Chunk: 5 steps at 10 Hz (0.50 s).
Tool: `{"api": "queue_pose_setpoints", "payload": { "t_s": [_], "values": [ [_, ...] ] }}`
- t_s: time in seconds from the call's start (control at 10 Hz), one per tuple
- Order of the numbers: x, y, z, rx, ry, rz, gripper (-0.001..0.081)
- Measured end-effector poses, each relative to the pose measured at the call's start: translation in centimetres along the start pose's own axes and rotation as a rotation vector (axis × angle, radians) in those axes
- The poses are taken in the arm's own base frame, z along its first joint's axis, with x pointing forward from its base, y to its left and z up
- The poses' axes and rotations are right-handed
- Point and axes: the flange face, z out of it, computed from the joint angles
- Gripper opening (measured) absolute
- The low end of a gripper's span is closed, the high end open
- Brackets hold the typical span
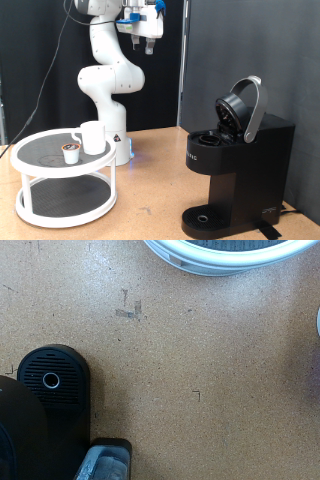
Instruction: Make a cup of coffee with the keurig machine
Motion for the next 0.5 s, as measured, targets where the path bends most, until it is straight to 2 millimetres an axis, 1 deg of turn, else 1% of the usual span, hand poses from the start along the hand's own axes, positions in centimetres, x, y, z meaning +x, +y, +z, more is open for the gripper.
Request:
{"api": "queue_pose_setpoints", "payload": {
  "t_s": [0.2,0.3,0.5],
  "values": [
    [0.2,-0.3,0.0,-0.002,-0.009,-0.008,0.0734],
    [0.7,-0.9,0.1,-0.012,-0.016,-0.012,0.0734],
    [2.4,-2.8,0.6,-0.029,-0.009,-0.006,0.0734]
  ]
}}
